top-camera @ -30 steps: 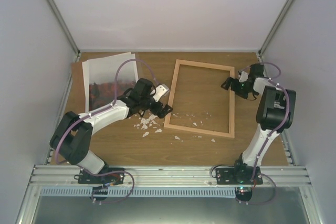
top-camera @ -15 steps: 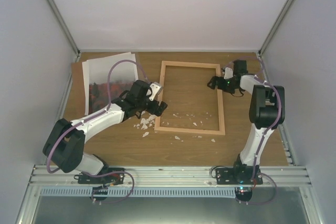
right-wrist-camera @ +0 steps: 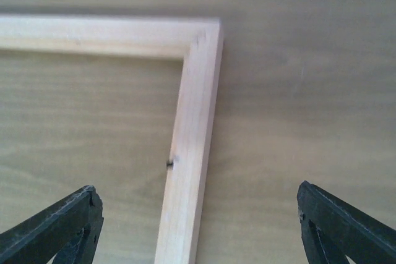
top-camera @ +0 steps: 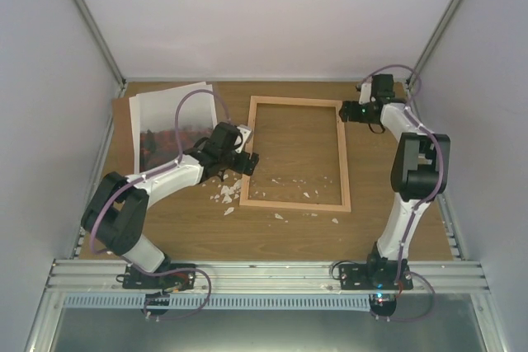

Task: Put the photo into the frame
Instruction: Turn over the photo frame at the center of the board, then adjust the photo frame at the center of the board.

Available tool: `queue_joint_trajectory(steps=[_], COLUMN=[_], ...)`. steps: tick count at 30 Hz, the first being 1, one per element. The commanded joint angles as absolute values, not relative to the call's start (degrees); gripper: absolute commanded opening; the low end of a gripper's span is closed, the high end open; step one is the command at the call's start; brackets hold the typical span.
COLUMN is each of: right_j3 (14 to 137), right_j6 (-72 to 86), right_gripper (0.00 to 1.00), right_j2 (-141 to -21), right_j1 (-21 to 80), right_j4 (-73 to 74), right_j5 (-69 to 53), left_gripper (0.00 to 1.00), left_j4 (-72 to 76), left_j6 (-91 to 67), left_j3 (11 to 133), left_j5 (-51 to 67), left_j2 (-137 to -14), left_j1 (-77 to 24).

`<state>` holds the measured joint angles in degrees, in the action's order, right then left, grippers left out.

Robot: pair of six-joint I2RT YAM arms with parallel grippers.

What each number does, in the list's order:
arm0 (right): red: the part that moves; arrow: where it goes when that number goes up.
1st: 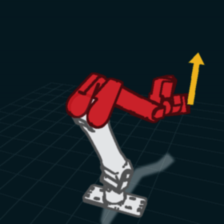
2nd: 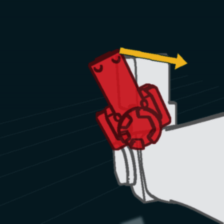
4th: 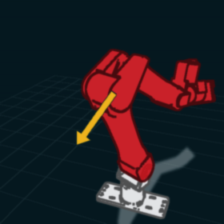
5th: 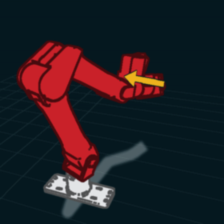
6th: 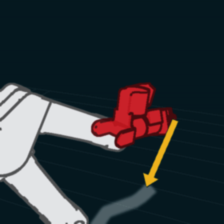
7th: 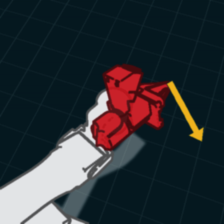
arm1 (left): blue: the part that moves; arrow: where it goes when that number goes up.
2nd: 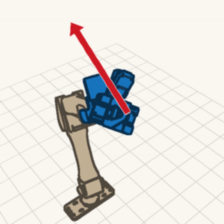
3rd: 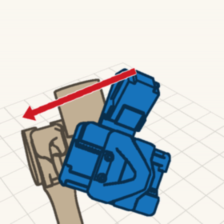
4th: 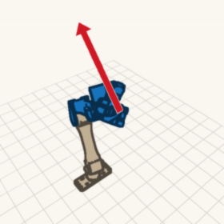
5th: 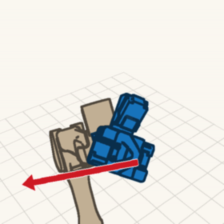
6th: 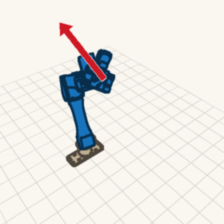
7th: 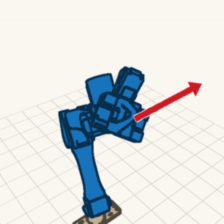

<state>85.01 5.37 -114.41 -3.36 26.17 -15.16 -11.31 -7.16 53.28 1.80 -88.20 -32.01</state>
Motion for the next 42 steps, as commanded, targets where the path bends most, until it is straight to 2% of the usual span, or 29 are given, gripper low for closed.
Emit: queue_joint_trajectory(steps=[1,8,28,42], right_j3=[91.6,100.26,98.52,99.48], right_j6=[3.87,1.12,2.25,2.51], right_gripper=[0.86,0.86,0.78,0.53], right_j2=[-118.41,-124.96,-127.23,-129.48], right_j1=[-0.15,3.68,4.37,3.96], right_j4=[27.54,32.98,33.82,34.15], right_j5=[-6.91,2.12,2.47,1.88], left_gripper=[0.95,0.95,0.97,0.97], left_j4=[-8.48,-8.25,-8.33,-8.33], left_j6=[-8.53,-8.78,-8.88,-8.96], left_j3=[56.05,55.97,56.53,56.67], left_j5=[-1.56,-2.2,-2.65,-2.65], left_j2=[-90.68,-90.44,-91.13,-91.41], left_j1=[-31.73,-31.73,-31.65,-31.3])
